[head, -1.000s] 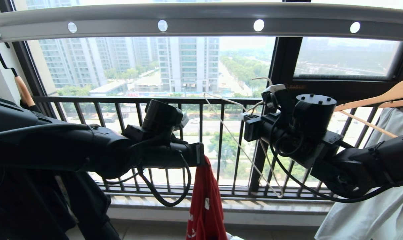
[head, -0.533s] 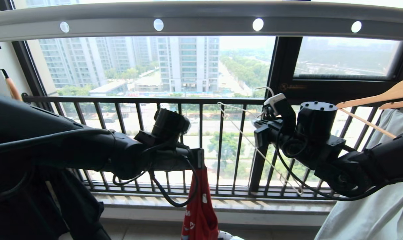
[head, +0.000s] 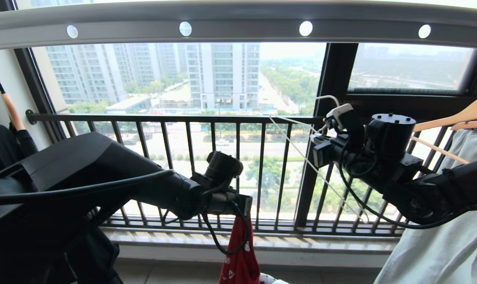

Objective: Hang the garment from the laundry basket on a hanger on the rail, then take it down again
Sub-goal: Put clothes in the basket

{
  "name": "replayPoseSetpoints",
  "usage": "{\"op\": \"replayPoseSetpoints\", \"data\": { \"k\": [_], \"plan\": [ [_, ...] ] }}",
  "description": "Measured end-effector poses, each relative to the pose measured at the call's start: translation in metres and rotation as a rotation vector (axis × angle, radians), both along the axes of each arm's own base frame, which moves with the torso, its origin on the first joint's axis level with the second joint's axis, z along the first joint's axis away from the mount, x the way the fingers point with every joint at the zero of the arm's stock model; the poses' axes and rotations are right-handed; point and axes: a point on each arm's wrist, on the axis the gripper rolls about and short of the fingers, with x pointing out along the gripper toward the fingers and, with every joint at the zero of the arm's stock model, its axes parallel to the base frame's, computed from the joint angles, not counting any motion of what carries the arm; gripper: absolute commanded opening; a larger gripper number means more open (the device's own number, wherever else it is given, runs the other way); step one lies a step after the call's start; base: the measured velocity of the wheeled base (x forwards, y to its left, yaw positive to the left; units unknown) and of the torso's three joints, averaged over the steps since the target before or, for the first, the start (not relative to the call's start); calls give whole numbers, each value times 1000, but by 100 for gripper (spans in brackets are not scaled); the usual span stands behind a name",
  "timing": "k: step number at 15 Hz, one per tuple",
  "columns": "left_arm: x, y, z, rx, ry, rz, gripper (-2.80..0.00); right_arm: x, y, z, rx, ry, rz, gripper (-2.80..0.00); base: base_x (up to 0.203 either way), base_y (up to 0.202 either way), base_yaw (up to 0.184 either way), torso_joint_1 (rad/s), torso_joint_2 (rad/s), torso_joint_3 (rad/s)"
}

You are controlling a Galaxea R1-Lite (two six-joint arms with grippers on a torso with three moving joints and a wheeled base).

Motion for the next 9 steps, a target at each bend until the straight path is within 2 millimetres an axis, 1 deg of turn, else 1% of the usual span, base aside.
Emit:
{"op": "replayPoseSetpoints", "data": {
  "k": [4,9],
  "plan": [
    [11,1,-27,120,-34,-8,-280,-3,-3,6,5,-15,7,-280,0,0,0,0,0,0],
    [15,2,-44,215,-49,-16,-280,-5,-4,11,10,-30,8,-280,0,0,0,0,0,0]
  ]
}}
